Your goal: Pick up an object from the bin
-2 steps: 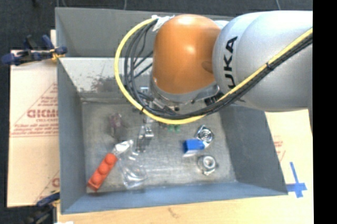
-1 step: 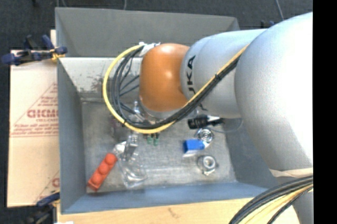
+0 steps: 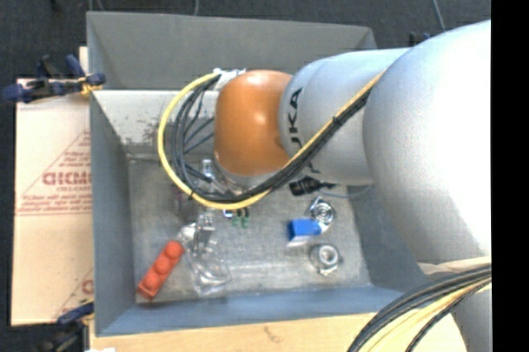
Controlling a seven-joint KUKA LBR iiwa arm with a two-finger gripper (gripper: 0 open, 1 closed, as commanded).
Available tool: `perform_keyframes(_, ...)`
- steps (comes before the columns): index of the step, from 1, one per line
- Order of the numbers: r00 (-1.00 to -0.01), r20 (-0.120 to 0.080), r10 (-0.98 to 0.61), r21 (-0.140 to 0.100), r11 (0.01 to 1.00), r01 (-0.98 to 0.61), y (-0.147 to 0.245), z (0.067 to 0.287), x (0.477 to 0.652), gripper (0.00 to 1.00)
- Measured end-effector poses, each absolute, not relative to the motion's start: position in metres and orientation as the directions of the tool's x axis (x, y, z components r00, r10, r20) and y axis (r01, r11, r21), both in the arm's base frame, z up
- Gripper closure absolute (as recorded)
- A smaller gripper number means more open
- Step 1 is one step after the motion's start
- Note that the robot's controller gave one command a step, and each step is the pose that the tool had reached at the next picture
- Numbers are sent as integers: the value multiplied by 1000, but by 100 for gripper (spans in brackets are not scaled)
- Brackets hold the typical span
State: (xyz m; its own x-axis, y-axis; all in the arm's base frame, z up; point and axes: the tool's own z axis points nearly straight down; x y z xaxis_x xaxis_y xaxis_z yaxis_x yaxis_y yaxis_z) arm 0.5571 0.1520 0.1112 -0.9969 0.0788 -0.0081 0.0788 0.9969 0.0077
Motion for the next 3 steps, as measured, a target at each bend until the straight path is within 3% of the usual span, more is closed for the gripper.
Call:
perform_keyframes(1,-964,-3,267,5,964,267,144,114,566,0)
perform_keyframes(2,-993,-1,116,4,993,116,149,113,589,0)
perform_keyframes(3,-1000,-18,13,10,1000,12,146,110,594,0)
